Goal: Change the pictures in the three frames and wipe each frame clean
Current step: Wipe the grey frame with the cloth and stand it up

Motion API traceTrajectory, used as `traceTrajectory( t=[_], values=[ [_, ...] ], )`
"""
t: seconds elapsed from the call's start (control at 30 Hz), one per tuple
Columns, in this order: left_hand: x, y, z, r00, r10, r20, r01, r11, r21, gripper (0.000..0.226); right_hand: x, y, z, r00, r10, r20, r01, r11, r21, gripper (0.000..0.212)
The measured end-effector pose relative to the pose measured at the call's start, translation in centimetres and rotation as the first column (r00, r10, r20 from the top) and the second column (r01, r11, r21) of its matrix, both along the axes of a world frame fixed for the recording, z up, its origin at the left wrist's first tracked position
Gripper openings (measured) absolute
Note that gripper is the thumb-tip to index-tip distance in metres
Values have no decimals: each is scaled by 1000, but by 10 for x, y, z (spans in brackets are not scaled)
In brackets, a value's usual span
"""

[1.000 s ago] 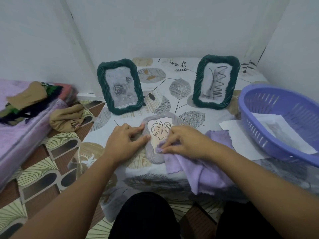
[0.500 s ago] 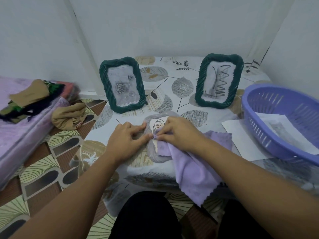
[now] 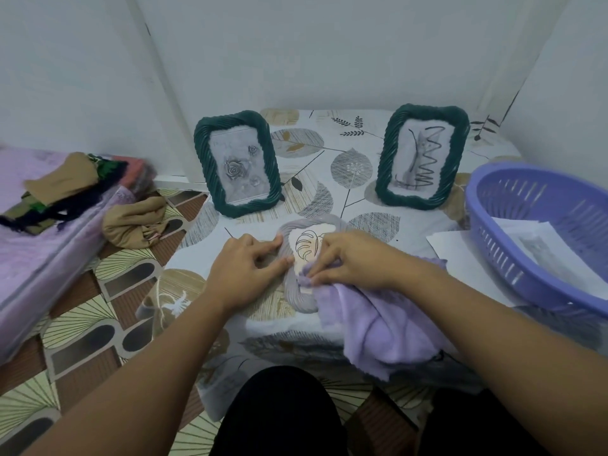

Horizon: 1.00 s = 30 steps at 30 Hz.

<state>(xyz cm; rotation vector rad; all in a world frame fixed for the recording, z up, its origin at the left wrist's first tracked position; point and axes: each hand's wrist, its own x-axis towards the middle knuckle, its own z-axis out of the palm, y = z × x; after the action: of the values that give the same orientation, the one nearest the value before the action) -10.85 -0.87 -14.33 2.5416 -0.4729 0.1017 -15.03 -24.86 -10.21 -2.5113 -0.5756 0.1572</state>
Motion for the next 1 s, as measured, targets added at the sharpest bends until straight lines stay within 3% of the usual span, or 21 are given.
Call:
traceTrajectory(
  t=[0.07, 0.13, 0.27, 0.4, 0.57, 0.63, 0.83, 1.0],
  values=[
    [-1, 0, 0, 1000, 2, 4, -2, 1000, -5, 55, 7, 8, -3, 994, -85, 63, 84, 996, 22, 19],
    [0, 0, 0, 1000, 5, 8, -5, 1000, -3, 55, 9, 13, -8, 995, -57, 80, 55, 998, 31, 18],
    [0, 1, -1, 1000, 1, -1, -1, 1000, -17, 52, -1, 0, -5, 997, 56, -57, -52, 997, 61, 18],
    [1, 0, -1, 1000, 13, 6, -13, 1000, -17, 43, 10, 12, -11, 994, -71, 82, 66, 996, 61, 18],
    [3, 2, -3, 1000, 7, 12, -6, 999, -39, 42, -2, -1, -3, 994, 105, -43, -105, 994, -14, 19],
    [2, 1, -2, 1000, 2, 16, -2, 999, -32, 42, 3, -3, -4, 999, 36, -34, -36, 999, 18, 20],
    [2, 1, -2, 1000, -3, 30, 4, 999, -37, 40, 24, 22, -19, 946, -245, 210, 245, 969, 26, 20],
    [3, 2, -4, 1000, -6, 28, 7, 1000, -30, 42, 17, 12, -23, 975, -141, 172, 138, 990, 33, 21]
  ],
)
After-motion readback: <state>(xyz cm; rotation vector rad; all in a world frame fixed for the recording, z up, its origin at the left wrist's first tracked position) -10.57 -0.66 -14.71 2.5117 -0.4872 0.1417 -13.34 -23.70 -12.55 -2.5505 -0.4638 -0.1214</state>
